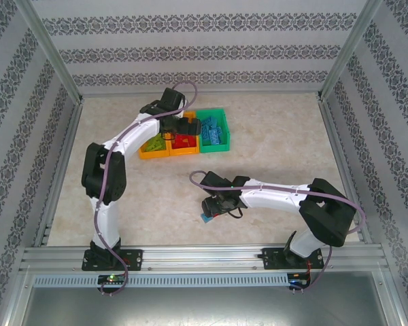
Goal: Sort the legos into containers by color
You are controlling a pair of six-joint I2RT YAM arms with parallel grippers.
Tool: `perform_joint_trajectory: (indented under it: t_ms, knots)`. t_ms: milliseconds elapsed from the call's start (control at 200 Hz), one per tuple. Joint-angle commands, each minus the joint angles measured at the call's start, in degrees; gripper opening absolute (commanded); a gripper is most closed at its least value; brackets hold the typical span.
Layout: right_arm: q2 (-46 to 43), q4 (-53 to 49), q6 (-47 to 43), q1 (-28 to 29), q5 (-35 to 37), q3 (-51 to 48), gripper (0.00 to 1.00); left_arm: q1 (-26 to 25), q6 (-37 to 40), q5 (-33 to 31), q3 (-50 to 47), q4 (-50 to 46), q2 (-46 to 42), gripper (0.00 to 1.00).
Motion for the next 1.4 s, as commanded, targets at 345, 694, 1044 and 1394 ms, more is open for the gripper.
perform_joint_trajectory:
  t_ms: [345,694,1044,1394]
  knots:
    - [5.9,-1.0,-1.6,0.4,1.2,1.7,0.4,0.4,-4.0,2.2,-12.3,5.5,-13.1,0.99]
    - [2.5,-2.6,-1.3,-1.6,3.2,6.1,0.28,0.4,-4.9,1.0,-22.0,7.3,-19.5,1.0]
    - [7.5,6.2,0.3,-13.4,-5.8,21.7,0.25,0.4,-5.9,-3.2,-35.9,7.2,-31.0,0.99]
    - [25.5,9.6,3.6,-22.5,-15.5,44.7,0.3,-5.3,-10.6,-5.3,-45.5,2.0,-39.1,1.0]
